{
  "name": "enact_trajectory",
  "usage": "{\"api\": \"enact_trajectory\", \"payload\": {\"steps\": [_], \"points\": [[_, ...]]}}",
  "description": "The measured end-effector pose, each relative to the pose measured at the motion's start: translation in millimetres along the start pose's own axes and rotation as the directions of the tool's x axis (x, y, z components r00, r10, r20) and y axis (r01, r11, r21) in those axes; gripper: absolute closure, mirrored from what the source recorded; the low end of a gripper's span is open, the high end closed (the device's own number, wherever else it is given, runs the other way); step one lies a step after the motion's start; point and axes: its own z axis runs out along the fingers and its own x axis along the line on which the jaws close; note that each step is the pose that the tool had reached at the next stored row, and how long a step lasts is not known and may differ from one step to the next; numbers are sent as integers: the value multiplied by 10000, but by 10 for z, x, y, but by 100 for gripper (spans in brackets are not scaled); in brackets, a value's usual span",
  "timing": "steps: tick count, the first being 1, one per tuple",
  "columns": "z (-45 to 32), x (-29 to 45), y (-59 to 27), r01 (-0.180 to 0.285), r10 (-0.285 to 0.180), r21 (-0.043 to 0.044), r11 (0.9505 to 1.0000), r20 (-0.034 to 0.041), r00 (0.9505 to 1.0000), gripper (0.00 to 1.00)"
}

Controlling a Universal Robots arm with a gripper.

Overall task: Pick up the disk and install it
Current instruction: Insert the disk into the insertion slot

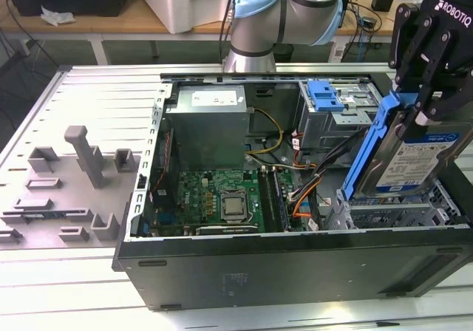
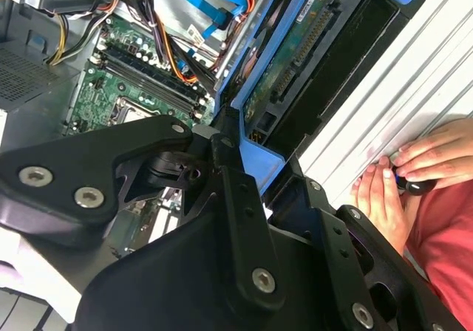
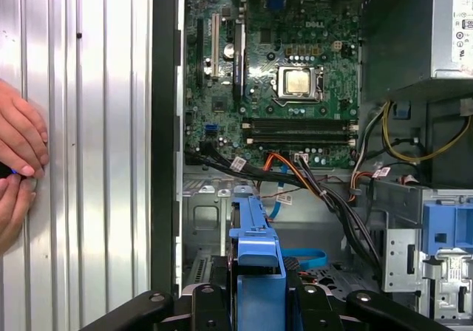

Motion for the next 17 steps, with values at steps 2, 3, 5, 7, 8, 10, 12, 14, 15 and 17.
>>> {"api": "enact_trajectory", "payload": {"steps": [2, 3, 5, 7, 8, 10, 12, 14, 15, 17], "points": [[3, 2, 0, 0, 0, 0, 10000, -3, 10000, 64], [6, 2, 0, 0, 0, 0, 10000, 0, 10000, 64], [10, 3, 0, 0, 0, 0, 10000, -1, 10000, 64], [16, 4, -1, 0, 0, 0, 10000, 0, 10000, 64], [21, 5, -1, 0, 0, 0, 10000, 0, 10000, 64], [26, 5, -1, -1, 1, 0, 10000, 1, 10000, 64], [32, 7, -2, 0, 0, 1, 10000, 1, 10000, 64], [37, 9, -2, 0, 0, 0, 10000, 1, 10000, 64], [39, 9, -2, 0, 0, 0, 10000, 1, 10000, 64], [47, 11, -3, 0, 0, 0, 10000, 0, 10000, 64]]}}
